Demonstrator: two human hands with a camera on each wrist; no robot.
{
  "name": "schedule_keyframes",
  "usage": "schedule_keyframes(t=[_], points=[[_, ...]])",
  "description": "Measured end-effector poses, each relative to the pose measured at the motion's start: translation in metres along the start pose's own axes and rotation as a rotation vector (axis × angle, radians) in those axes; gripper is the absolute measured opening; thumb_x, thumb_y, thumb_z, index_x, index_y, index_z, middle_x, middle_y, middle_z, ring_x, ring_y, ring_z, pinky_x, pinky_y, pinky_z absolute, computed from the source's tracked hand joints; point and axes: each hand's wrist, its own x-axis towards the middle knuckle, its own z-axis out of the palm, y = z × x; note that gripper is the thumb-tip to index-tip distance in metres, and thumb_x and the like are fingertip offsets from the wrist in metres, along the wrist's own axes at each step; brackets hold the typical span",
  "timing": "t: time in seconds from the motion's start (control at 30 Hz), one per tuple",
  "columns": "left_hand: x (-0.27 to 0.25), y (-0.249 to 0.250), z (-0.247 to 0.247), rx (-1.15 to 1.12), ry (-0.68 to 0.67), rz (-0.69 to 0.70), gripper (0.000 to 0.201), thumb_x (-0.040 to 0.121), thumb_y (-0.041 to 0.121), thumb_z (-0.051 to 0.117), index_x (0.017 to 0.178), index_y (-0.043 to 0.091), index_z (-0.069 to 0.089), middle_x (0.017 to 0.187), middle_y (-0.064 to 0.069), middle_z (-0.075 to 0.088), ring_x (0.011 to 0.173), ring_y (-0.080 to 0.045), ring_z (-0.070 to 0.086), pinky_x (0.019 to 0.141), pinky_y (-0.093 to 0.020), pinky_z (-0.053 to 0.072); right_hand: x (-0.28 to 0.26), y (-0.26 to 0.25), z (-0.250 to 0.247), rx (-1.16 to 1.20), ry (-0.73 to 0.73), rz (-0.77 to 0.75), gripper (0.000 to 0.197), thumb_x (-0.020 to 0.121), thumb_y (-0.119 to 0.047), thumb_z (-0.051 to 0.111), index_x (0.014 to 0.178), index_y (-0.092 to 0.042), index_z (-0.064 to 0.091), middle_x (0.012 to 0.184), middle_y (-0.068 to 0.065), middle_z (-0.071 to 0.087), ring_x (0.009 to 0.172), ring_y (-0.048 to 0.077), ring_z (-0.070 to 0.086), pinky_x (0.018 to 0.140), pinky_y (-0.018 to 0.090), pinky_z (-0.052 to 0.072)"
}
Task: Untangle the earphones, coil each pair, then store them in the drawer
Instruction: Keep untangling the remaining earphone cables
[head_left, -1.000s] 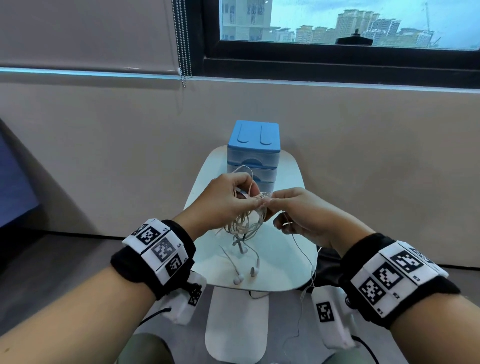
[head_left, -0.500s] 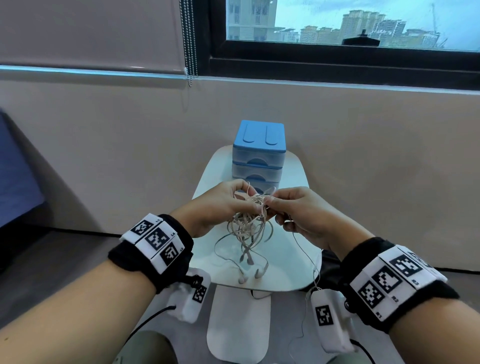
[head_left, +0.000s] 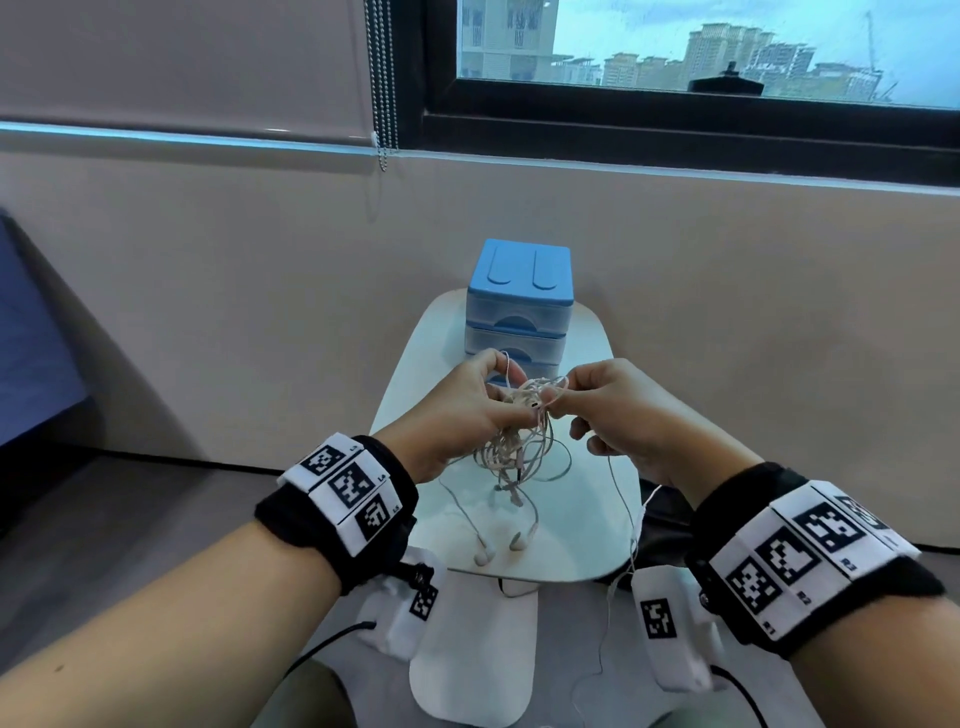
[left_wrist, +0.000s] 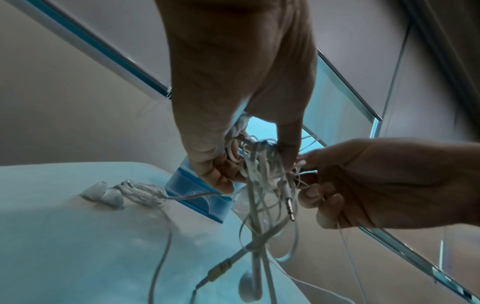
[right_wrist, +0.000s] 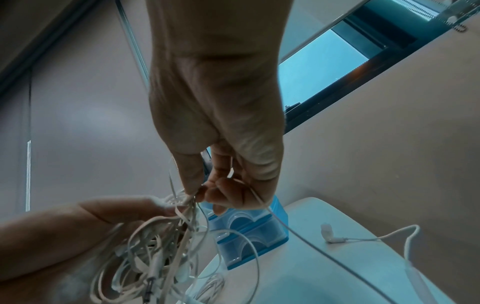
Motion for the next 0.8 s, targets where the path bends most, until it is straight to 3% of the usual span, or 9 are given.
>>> schedule_keyframes(t=[0.17, 0.3, 0.4, 0.53, 0.6, 0.7, 0.8], points=[[-0.002, 0.003, -0.001, 0.181, 0.043, 0.041, 0.037, 0.086, 0.023, 0.082, 0.112, 0.025, 0.056, 0.090, -0.005, 0.074, 0.071, -0.015, 0.064, 0.065, -0.032, 0.053, -0.003, -0.004, 0.001, 0.020, -0.013, 0.030, 0.032, 0.097, -0.023, 0.070, 0.095, 0.009, 0.067, 0.074, 0.011, 0.051, 0.076, 0.024, 0.041, 0.054, 0.028, 0.031], [-0.001, 0.006, -0.007, 0.183, -0.006, 0.011, 0.042, 0.088, 0.020, 0.080, 0.122, 0.024, 0.057, 0.090, -0.004, 0.075, 0.069, -0.009, 0.067, 0.066, -0.025, 0.052, -0.002, -0.007, 0.001, 0.044, -0.021, 0.048, 0.024, 0.098, -0.023, 0.069, 0.078, -0.010, 0.064, 0.077, 0.011, 0.052, 0.078, 0.023, 0.043, 0.056, 0.028, 0.033], [0.000, 0.008, -0.010, 0.153, -0.048, 0.013, 0.050, 0.088, 0.015, 0.080, 0.131, 0.023, 0.055, 0.083, -0.002, 0.075, 0.070, -0.008, 0.067, 0.066, -0.020, 0.053, -0.001, -0.010, 0.003, -0.085, 0.009, 0.032, 0.024, 0.098, -0.026, 0.068, 0.079, -0.013, 0.062, 0.071, 0.006, 0.053, 0.071, 0.021, 0.044, 0.055, 0.027, 0.033], [0.002, 0.008, -0.011, 0.094, 0.018, 0.030, 0.054, 0.086, 0.018, 0.083, 0.132, 0.025, 0.056, 0.069, 0.007, 0.073, 0.069, -0.009, 0.067, 0.067, -0.020, 0.053, 0.002, -0.017, 0.007, -0.280, 0.063, -0.029, 0.028, 0.101, -0.026, 0.062, 0.076, -0.016, 0.054, 0.072, 0.000, 0.053, 0.065, 0.016, 0.046, 0.052, 0.027, 0.035], [0.002, 0.008, -0.011, 0.064, 0.040, 0.040, 0.052, 0.087, 0.017, 0.082, 0.131, 0.025, 0.056, 0.072, 0.005, 0.074, 0.070, -0.012, 0.066, 0.069, -0.023, 0.052, 0.003, -0.020, 0.007, -0.318, 0.078, -0.048, 0.027, 0.101, -0.027, 0.061, 0.076, -0.017, 0.055, 0.078, 0.001, 0.053, 0.068, 0.018, 0.049, 0.053, 0.028, 0.035], [0.002, 0.008, -0.008, 0.057, 0.030, 0.069, 0.051, 0.086, 0.020, 0.082, 0.130, 0.028, 0.056, 0.090, -0.015, 0.076, 0.075, -0.017, 0.064, 0.074, -0.030, 0.050, 0.005, -0.022, 0.006, -0.252, 0.054, -0.021, 0.021, 0.101, -0.024, 0.059, 0.084, -0.012, 0.061, 0.083, 0.003, 0.057, 0.080, 0.022, 0.052, 0.056, 0.029, 0.035], [0.005, 0.007, -0.010, 0.040, 0.024, 0.053, 0.052, 0.088, 0.014, 0.080, 0.133, 0.026, 0.057, 0.098, -0.014, 0.078, 0.080, -0.017, 0.070, 0.082, -0.035, 0.055, 0.003, -0.023, 0.006, -0.081, -0.001, 0.046, 0.020, 0.102, -0.023, 0.059, 0.103, -0.005, 0.068, 0.093, 0.010, 0.060, 0.084, 0.022, 0.049, 0.054, 0.028, 0.030]])
